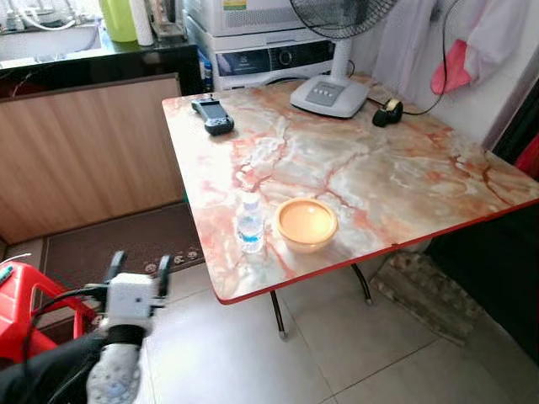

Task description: Restocking fridge

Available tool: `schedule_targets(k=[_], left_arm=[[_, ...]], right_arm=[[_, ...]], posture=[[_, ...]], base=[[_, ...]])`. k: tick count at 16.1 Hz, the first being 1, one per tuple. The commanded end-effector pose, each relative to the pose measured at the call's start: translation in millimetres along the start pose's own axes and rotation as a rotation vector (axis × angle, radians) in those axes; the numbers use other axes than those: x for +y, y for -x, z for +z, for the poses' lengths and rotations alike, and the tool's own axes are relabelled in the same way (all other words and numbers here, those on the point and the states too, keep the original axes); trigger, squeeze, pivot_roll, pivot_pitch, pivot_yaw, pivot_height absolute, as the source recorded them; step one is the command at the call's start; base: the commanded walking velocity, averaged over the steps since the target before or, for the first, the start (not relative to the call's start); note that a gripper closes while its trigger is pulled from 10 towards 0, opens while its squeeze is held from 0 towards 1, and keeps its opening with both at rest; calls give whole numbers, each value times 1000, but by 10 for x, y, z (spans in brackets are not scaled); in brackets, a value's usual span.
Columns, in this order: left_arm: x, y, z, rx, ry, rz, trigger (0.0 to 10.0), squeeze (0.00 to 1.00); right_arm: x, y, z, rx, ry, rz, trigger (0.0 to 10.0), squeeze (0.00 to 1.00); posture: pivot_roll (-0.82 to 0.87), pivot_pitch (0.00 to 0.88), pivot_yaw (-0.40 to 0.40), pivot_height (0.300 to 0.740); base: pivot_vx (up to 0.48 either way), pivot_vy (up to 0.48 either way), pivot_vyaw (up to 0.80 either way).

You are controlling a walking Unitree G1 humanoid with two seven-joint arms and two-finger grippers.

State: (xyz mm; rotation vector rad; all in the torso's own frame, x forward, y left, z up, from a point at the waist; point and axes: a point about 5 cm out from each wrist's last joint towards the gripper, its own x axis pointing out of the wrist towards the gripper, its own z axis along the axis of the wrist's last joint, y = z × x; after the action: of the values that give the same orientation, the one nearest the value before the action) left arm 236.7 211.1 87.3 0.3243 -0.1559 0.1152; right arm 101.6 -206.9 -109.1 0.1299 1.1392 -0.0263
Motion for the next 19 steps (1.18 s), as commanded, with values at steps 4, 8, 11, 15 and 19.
schedule_targets(k=[4,8,11,15,19], left_arm=[[-143,-152,323,-65,68,-108,10000,0],[-472,-316,821,-172,209,-236,10000,0],[-556,-306,934,-167,240,-282,10000,0],[-521,-286,948,-159,196,-303,10000,0],[-530,-365,1031,-170,217,-283,10000,0]], right_arm=[[-39,14,-29,-1,-3,-25,10000,0],[-121,33,-13,-21,-7,-70,10000,0],[-149,38,1,-29,-6,-89,10000,0],[-151,35,19,-39,-12,-99,10000,0],[-129,34,2,-49,-45,-101,10000,0]], posture=[[180,0,-31,740],[177,0,-50,740],[181,0,-61,740],[186,0,-68,740],[167,0,-48,740]], base=[[0,0,0],[0,0,0],[0,0,0],[0,0,0],[0,0,0]])
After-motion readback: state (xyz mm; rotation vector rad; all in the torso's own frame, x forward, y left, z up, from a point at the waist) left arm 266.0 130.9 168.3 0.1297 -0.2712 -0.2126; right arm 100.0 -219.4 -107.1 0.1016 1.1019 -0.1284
